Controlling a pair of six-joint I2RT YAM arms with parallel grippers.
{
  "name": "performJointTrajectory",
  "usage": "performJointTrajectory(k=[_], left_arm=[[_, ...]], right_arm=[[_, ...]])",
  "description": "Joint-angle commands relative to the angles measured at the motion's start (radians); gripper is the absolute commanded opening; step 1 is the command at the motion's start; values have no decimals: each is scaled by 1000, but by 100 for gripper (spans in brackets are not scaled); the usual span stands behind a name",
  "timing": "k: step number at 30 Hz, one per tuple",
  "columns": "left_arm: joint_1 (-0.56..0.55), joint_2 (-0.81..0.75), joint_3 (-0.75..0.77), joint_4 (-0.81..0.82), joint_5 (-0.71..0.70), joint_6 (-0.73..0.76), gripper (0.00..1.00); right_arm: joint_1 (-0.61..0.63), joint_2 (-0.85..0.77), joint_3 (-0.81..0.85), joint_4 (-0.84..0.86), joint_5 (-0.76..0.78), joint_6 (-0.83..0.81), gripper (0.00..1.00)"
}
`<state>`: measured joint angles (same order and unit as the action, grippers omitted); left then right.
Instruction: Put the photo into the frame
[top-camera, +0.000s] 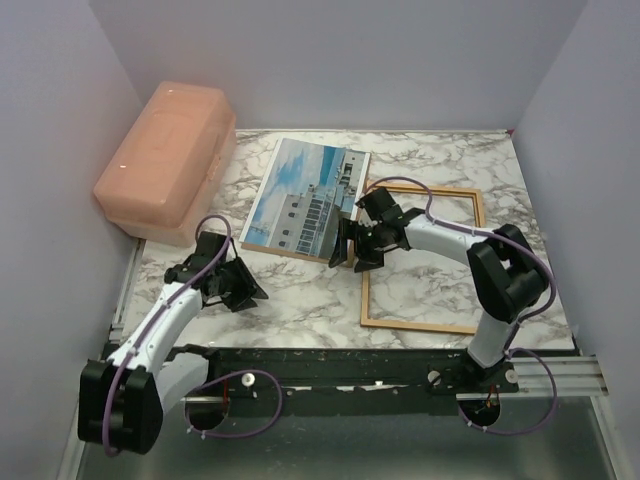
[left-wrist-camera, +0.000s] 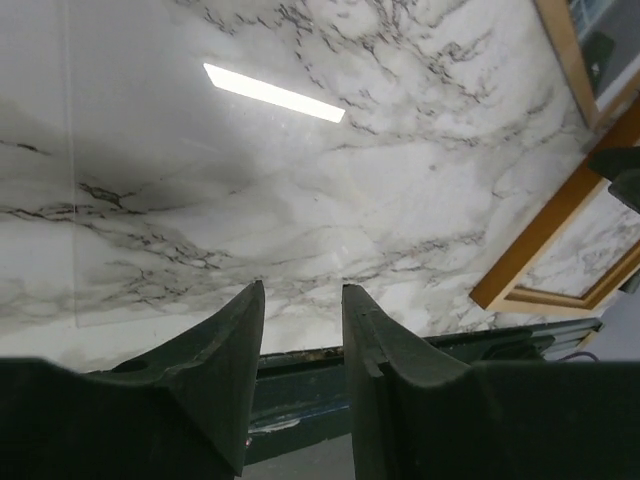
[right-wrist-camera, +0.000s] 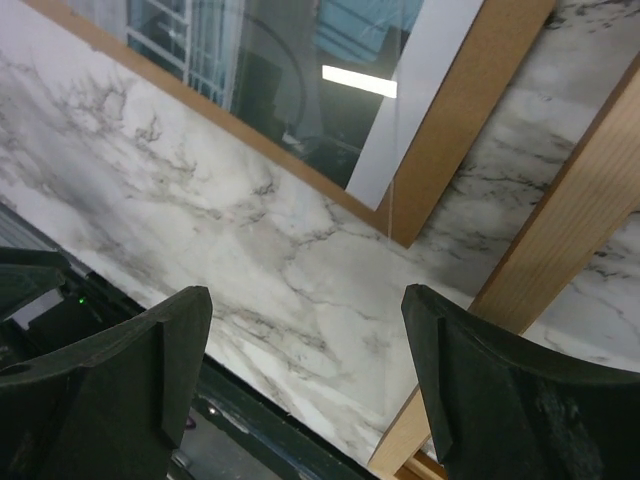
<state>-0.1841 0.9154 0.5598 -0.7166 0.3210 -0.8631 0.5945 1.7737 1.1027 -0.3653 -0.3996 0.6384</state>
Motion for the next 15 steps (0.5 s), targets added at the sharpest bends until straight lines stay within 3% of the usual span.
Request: performJointTrajectory(k=[1,10,15], left_arm=[[-28,161,52,96,-125,-4,36],[-28,303,63,123,-164,32,36],[-28,327,55,135,-157,42,36]], right_arm=[[10,49,35,-25,92,1,85],[42,106,39,-3,126,22,85],[42,75,-64,132,56,98,85]])
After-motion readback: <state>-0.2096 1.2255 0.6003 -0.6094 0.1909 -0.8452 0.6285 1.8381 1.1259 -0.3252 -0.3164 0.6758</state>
